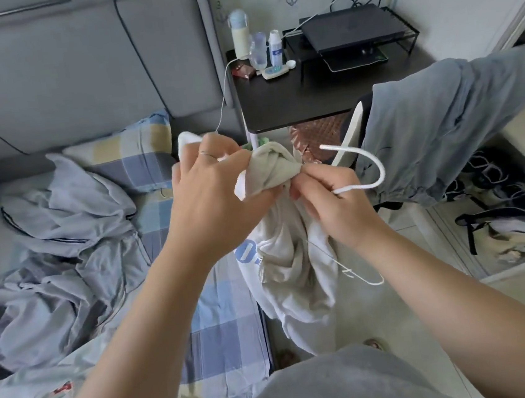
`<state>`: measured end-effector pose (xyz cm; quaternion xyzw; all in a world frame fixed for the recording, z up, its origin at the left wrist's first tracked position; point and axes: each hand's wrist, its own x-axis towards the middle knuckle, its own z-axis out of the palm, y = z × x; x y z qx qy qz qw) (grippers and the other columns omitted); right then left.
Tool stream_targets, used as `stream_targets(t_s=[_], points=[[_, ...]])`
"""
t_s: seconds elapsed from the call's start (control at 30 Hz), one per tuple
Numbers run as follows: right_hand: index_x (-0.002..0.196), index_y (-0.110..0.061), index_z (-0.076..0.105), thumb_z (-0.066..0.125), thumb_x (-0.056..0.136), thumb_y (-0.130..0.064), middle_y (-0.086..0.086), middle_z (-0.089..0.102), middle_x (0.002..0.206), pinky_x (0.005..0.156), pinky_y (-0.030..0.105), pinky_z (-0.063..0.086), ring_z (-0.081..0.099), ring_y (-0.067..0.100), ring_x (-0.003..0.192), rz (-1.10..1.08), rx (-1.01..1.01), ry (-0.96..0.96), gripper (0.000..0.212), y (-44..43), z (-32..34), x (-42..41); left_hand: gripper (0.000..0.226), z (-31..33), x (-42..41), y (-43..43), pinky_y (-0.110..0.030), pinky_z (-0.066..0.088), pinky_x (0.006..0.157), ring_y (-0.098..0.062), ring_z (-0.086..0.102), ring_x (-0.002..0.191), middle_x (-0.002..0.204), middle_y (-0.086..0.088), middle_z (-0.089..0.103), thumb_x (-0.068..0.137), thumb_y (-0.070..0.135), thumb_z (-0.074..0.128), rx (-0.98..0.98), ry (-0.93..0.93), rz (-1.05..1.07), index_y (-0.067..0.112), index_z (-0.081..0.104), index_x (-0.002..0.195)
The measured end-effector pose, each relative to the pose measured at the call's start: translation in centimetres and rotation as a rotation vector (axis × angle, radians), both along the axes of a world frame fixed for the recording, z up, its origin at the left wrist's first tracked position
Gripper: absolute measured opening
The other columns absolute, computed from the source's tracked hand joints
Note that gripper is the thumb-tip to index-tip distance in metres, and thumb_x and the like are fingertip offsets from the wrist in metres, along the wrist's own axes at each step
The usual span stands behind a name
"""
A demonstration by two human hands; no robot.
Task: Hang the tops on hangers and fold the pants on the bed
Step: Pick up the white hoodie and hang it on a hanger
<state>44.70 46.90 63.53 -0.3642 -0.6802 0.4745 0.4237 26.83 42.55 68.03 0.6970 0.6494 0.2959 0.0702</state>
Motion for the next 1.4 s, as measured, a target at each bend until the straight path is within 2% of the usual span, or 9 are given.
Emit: stream_targets(t_s=[0.1,0.2,0.43,0.53,0.63,0.83,0.97,1.1,1.4], points=[[0.055,-0.024,0.043,0.046,0.095,-0.021,0.003,0.029,0.053,0.053,0.025,0.025,0.029,0.011,0.054,0.089,0.038,-0.004,0.040,0.8,1.4,-0.5,0.057,0.8,-2.2,0.0,-0.038,0.039,0.094,-0.028,0.055,0.106,0.100,0.001,0.066,0.080,0.069,0.055,0.036,0.191,-0.081,0.014,0.062,0.091],[0.060,0.005,0.045,0.042,0.092,-0.016,0.013,0.031,0.055,0.055,0.024,0.025,0.030,0.012,0.056,0.124,0.092,-0.068,0.038,1.9,1.9,-1.6,0.052,1.1,-3.9,1.0,-0.031,0.041,0.059,-0.016,0.056,0.070,0.072,0.009,0.059,0.077,0.074,0.055,-0.239,0.144,-0.068,0.023,0.054,0.089],[0.086,-0.001,0.061,0.046,0.099,-0.033,0.012,0.061,0.071,0.072,0.046,0.050,0.062,0.024,0.071,-0.036,0.178,-0.206,0.037,3.2,0.8,-3.0,0.032,-2.3,-4.5,0.3,-0.054,0.054,0.081,-0.025,0.066,0.087,0.092,0.000,0.070,0.086,0.047,0.072,-0.311,-0.284,0.027,0.021,0.063,0.102],[0.113,-0.012,0.059,0.054,0.098,-0.031,0.002,0.064,0.107,0.093,0.027,0.047,0.060,0.012,0.105,-0.160,0.299,-0.182,0.025,3.3,-0.2,-2.3,0.030,-2.9,-5.1,-0.2,-0.050,0.056,0.074,-0.025,0.065,0.080,0.088,-0.004,0.069,0.089,0.043,0.071,-0.186,-0.448,0.170,0.016,0.063,0.099],[0.110,-0.022,0.059,0.057,0.093,-0.033,-0.011,0.064,0.104,0.085,0.014,0.045,0.061,0.005,0.100,-0.111,0.243,-0.187,0.021,1.5,-3.0,-1.5,0.024,-2.4,-6.2,-0.9,-0.026,0.044,0.054,-0.005,0.051,0.057,0.066,0.015,0.057,0.089,0.039,0.072,-0.066,-0.516,0.244,0.018,0.061,0.088],[0.139,-0.025,0.051,0.073,0.088,-0.032,-0.013,0.056,0.136,0.103,0.015,0.038,0.050,-0.001,0.125,0.294,-0.067,-0.407,0.055,-2.7,-8.8,-6.1,0.045,-0.6,-6.2,-1.8,-0.048,0.051,0.065,-0.017,0.055,0.073,0.080,-0.013,0.058,0.089,0.038,0.071,0.015,-0.686,0.245,-0.005,0.059,0.097],[0.114,-0.023,0.059,0.065,0.091,-0.031,-0.002,0.064,0.112,0.091,0.041,0.049,0.061,0.022,0.105,0.299,-0.086,-0.597,0.025,-3.3,-11.3,-8.7,0.052,-0.4,-6.3,-2.7,-0.042,0.051,0.063,-0.016,0.056,0.074,0.078,-0.018,0.059,0.085,0.043,0.072,0.051,-0.752,0.235,-0.006,0.060,0.096],[0.102,-0.020,0.060,0.044,0.099,-0.032,0.001,0.066,0.109,0.092,0.032,0.034,0.054,0.026,0.114,0.288,-0.074,-0.999,0.021,-2.5,-14.4,-7.0,0.054,-1.1,-7.7,-3.5,-0.026,0.042,0.055,-0.011,0.048,0.064,0.070,-0.001,0.049,0.082,0.045,0.074,0.054,-0.757,0.294,-0.006,0.056,0.088],[0.072,-0.031,0.049,0.046,0.083,-0.016,-0.015,0.045,0.067,0.112,0.042,0.015,0.059,0.024,0.098,0.090,0.257,-1.145,0.019,4.3,-12.4,-1.3,0.040,-3.3,-11.9,-5.7,-0.014,0.030,0.042,-0.003,0.037,0.048,0.057,0.012,0.043,0.079,0.052,0.077,-0.041,-0.593,0.312,0.016,0.061,0.072]])
